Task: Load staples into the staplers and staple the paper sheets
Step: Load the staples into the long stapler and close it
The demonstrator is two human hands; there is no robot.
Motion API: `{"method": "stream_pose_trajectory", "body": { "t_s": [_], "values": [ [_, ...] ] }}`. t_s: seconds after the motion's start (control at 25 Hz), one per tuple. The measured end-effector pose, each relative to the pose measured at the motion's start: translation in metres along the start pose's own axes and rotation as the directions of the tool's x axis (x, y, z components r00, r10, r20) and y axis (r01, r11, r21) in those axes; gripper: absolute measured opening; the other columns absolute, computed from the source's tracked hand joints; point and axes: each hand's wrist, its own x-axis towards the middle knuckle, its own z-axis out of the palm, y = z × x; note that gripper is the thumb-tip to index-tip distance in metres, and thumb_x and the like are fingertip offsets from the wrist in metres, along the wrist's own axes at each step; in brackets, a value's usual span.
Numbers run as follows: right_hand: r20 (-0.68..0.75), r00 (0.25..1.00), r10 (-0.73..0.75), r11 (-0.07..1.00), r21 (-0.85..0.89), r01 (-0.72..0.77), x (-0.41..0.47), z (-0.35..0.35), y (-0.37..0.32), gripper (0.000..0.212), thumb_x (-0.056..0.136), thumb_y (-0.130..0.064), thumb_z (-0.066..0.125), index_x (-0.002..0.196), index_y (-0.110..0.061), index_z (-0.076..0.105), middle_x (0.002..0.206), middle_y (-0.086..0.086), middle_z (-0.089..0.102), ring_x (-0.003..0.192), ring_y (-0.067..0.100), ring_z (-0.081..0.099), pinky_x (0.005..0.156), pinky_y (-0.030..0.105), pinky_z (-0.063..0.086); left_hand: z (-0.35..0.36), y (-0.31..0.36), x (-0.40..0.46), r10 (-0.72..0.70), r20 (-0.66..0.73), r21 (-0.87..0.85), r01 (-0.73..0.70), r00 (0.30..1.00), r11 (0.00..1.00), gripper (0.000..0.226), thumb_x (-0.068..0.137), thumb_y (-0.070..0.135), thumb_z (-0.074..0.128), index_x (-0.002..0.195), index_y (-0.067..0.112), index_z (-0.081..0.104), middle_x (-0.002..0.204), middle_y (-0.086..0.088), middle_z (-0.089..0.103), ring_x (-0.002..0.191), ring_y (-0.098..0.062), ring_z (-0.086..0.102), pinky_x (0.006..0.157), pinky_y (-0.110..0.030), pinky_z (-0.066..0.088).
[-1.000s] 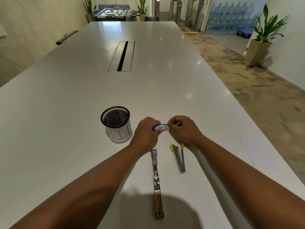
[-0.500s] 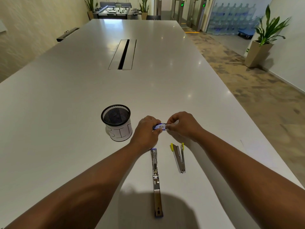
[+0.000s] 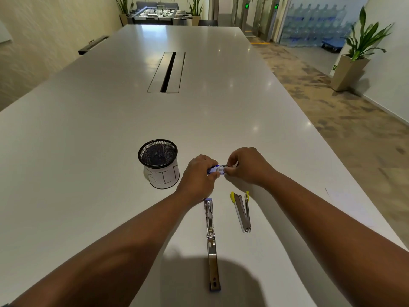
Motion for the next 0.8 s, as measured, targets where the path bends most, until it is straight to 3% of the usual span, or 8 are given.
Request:
{"method": "stream_pose_trajectory", "body": {
  "t_s": [0.24, 0.48, 0.8],
  "values": [
    [0.018, 1.0, -0.004, 1.0, 0.015, 0.003, 0.001, 0.001, 0.0, 0.021, 0.085, -0.032, 0.078, 0.09, -0.012, 0.08, 0.086, 0.003, 0.074, 0.076, 0.018, 0.064, 0.071, 0.039, 0.057, 0.0, 0.0, 0.0, -0.001, 0.003, 0.006, 0.001, 1.0, 1.0, 0.03, 0.094, 0.02, 0.069, 0.123, 0.011, 0.07, 0.109, -0.004, 0.064, 0.098, -0.018, 0.055, 0.082, -0.026, 0.042],
    [-0.014, 0.999, -0.04, 0.998, 0.042, 0.04, -0.002, 0.004, 0.004, 0.016, 0.083, -0.03, 0.079, 0.083, -0.014, 0.077, 0.079, -0.005, 0.066, 0.068, 0.01, 0.057, 0.063, 0.03, 0.049, 0.0, -0.001, 0.001, 0.002, 0.008, 0.003, -0.002, 1.0, 1.0, 0.03, 0.094, 0.02, 0.069, 0.123, 0.012, 0.07, 0.111, -0.005, 0.065, 0.1, -0.02, 0.056, 0.087, -0.033, 0.049],
    [-0.094, 0.995, -0.031, 0.974, 0.221, 0.051, -0.012, 0.004, 0.008, 0.002, 0.082, -0.016, 0.076, 0.083, -0.015, 0.077, 0.088, 0.001, 0.074, 0.082, 0.017, 0.068, 0.078, 0.043, 0.057, 0.0, -0.002, 0.0, 0.008, -0.001, -0.013, -0.008, 1.0, 1.0, 0.031, 0.092, 0.018, 0.071, 0.122, 0.011, 0.07, 0.108, -0.003, 0.063, 0.099, -0.02, 0.056, 0.087, -0.032, 0.049]
  ]
}}
